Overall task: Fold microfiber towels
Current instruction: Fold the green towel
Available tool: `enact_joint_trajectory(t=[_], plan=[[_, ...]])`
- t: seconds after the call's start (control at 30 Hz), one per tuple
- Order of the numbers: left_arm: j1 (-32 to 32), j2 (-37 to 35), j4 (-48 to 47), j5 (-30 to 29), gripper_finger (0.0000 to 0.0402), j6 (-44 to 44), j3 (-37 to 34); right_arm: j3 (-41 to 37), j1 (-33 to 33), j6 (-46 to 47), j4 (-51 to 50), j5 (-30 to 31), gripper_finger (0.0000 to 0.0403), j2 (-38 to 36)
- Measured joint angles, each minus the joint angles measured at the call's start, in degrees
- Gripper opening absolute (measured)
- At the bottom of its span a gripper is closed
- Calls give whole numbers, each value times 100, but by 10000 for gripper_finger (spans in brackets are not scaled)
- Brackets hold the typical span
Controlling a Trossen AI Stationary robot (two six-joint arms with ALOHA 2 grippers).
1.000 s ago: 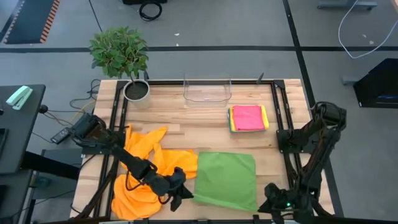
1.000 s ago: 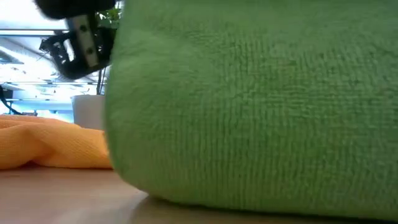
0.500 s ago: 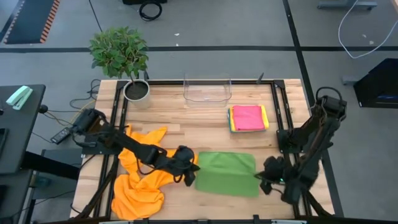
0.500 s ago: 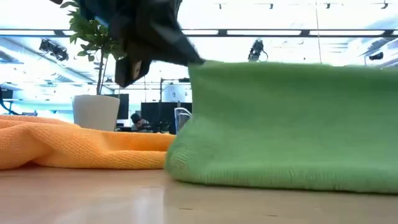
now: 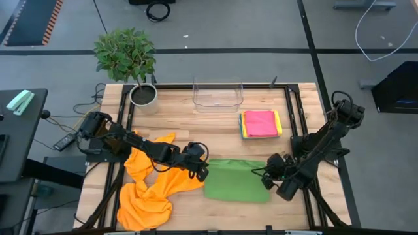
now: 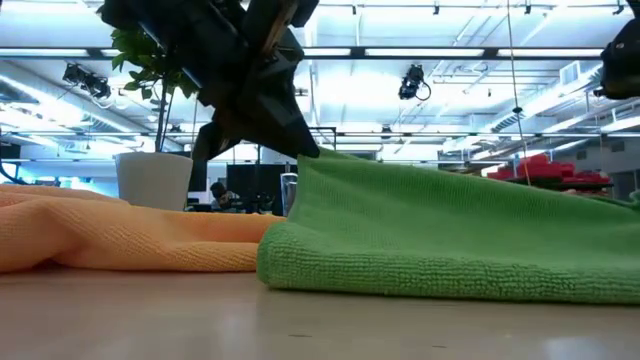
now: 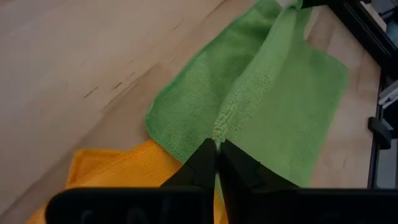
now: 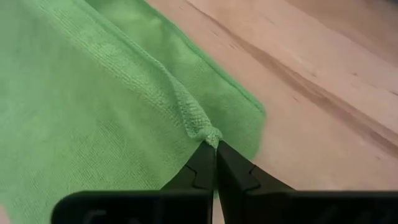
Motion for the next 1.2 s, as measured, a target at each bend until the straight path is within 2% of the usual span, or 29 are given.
enact_joint_trajectory(t=[0.17, 0.33, 0.47, 0.53, 0.63, 0.73, 0.83, 0.9, 1.03, 1.2], plan=[[53, 0, 0, 19, 49, -5, 0, 31, -128, -153, -9, 150, 46, -20], [171, 0, 0, 20, 83, -127, 0, 31, -259, -136, -303, -51, 106, -390], [328, -6, -13, 20, 109, 95, 0, 31, -225, 371, -828, -110, 155, -917], [385, -45, -11, 16, 118, 149, 0, 31, -111, 711, -868, -107, 166, -1158], [428, -59, 7, 14, 124, 157, 0, 31, 109, 779, -475, 75, 150, -1223], [398, -24, 77, 74, 123, 191, 0, 37, 129, 431, -244, 145, 95, -972], [398, 152, 270, 542, 119, 133, -6, 35, -57, 315, -330, 219, 52, -811], [385, 330, 706, 939, 118, 118, 5, 33, -252, 52, -344, 118, 41, -778], [223, 633, 1053, 1239, 122, 145, 4, -42, -638, -729, -51, -426, 63, -794], [-69, 788, 1042, 1261, 125, 145, 0, -380, -919, -981, 334, -847, 135, -768]])
